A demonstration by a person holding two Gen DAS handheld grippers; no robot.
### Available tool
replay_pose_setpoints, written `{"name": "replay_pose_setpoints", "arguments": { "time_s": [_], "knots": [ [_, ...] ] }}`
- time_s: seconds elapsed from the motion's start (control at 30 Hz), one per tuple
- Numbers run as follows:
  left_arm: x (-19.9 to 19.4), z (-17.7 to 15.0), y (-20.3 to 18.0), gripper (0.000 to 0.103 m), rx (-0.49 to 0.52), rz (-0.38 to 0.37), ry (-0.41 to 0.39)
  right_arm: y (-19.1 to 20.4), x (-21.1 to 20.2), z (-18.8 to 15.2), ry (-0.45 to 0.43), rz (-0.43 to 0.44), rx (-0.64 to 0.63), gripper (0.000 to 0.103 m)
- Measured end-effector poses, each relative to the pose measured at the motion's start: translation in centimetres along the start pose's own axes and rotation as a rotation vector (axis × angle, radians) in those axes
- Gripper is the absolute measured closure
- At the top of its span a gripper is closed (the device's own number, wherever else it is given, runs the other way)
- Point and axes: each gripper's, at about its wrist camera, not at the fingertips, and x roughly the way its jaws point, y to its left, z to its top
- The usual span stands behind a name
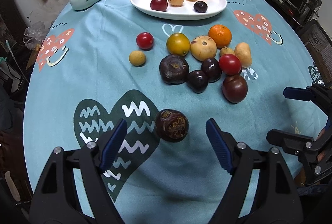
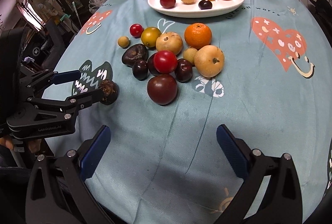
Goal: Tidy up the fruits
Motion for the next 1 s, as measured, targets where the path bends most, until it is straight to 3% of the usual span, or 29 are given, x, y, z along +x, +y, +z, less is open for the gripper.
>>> {"name": "replay_pose_setpoints", "arguments": {
  "time_s": [0.47,0.77,1.0],
  "knots": [
    [-0.2,-0.4,0.2,0.023,-0.012,-0.002,-0.003,0.2,0.0,-0.2,-0.001,0.0,-0.004,0.001],
    [0.0,-0.9,1.2,0.023,-0.034,0.012,0.013,-0.2,-0.7,0.4,-0.09,-0.073,0.024,0.001],
    [1.2,-0.8,0.6,0.023,-0.014,-0.001,0.036,-0.6,0.0,0.1,-0.056,-0.068,0.054,0.001]
  ]
}}
